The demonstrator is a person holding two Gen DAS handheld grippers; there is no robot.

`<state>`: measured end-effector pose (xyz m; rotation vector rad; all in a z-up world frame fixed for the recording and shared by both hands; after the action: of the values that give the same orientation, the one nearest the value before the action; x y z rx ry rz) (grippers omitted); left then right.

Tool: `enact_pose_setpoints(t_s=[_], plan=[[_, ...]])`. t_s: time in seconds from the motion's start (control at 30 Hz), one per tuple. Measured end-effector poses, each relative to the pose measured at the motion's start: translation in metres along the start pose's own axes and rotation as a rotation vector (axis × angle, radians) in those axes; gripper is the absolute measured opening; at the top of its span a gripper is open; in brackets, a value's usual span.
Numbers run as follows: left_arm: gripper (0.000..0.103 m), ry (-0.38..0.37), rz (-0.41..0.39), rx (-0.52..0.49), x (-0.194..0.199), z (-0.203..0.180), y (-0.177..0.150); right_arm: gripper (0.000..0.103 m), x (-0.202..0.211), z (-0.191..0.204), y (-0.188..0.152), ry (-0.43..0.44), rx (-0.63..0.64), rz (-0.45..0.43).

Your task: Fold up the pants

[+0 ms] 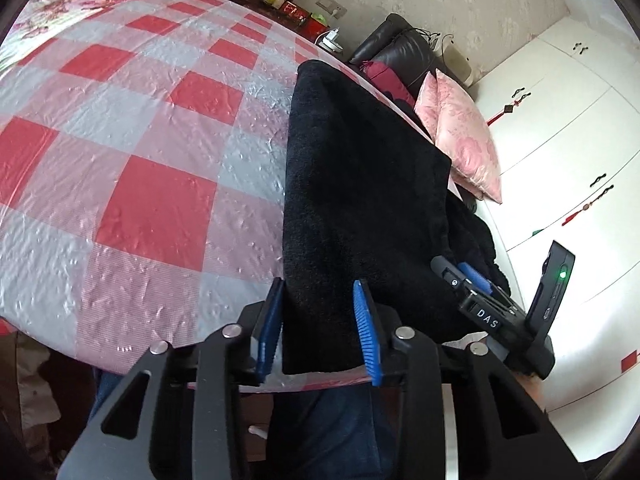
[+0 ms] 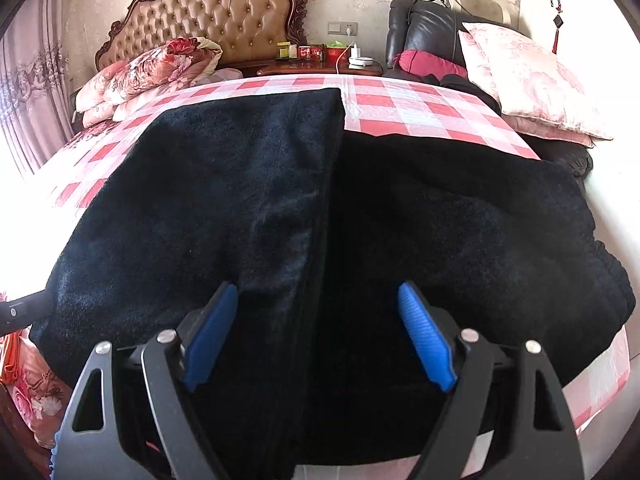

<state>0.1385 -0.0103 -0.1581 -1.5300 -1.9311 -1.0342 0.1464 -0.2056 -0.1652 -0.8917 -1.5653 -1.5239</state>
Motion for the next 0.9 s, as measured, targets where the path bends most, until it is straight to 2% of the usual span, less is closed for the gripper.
enact_pose_setpoints(t_s=[0.2,0.27,0.4,0.43,0.53,0.63,0.7,0.77,0.8,0.9], plan=[[0.031,0.041,-0.013,-0.026,0.003,-0.001,0.001,0.083,0.0,0.0,0.001,0.001,0.002,0.0],[0.031,0.086,-0.071,-0.054,0.016,-0.003,0.011,0.083,0.0,0.0,0.001,0.001,0.002,-0.001],[0.031,0.165,-0.123,-0.145,0.029,-0.015,0.039,0.083,-0.001,0.0,0.002,0.011,-0.005,0.023],[0.033,0.172,-0.132,-0.161,0.03,-0.019,0.048,0.083,0.0,-0.001,0.004,0.031,-0.007,0.042],[0.047,0.215,-0.148,-0.225,0.029,-0.031,0.068,0.083,0.015,-0.005,0.014,0.174,-0.042,0.043],[0.047,0.28,-0.173,-0.342,0.027,-0.055,0.075,0.083,0.022,-0.023,0.034,0.318,-0.113,0.066],[0.047,0.295,-0.215,-0.486,0.023,-0.09,0.065,0.083,0.019,-0.031,0.05,0.365,-0.119,0.08],[0.047,0.275,-0.228,-0.599,0.014,-0.121,0.043,0.083,0.01,-0.033,0.07,0.434,-0.093,0.118],[0.048,0.252,-0.215,-0.678,0.003,-0.14,0.024,0.083,0.005,-0.035,0.08,0.437,-0.09,0.131],[0.05,0.261,-0.18,-0.865,-0.027,-0.175,-0.027,0.083,-0.007,-0.033,0.104,0.458,-0.056,0.158]])
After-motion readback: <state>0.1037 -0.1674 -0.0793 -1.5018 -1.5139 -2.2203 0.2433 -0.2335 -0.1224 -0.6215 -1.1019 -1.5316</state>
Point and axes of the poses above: each gripper's, at about its wrist camera, not at the fingertips, and x roughly against the way its jaws point, z to its left, y to its top, the point moved 9 cm from there along -x, roughly the way its jaws point, and after that the axes turned 15 degrees about z, right-handed, at the moved point
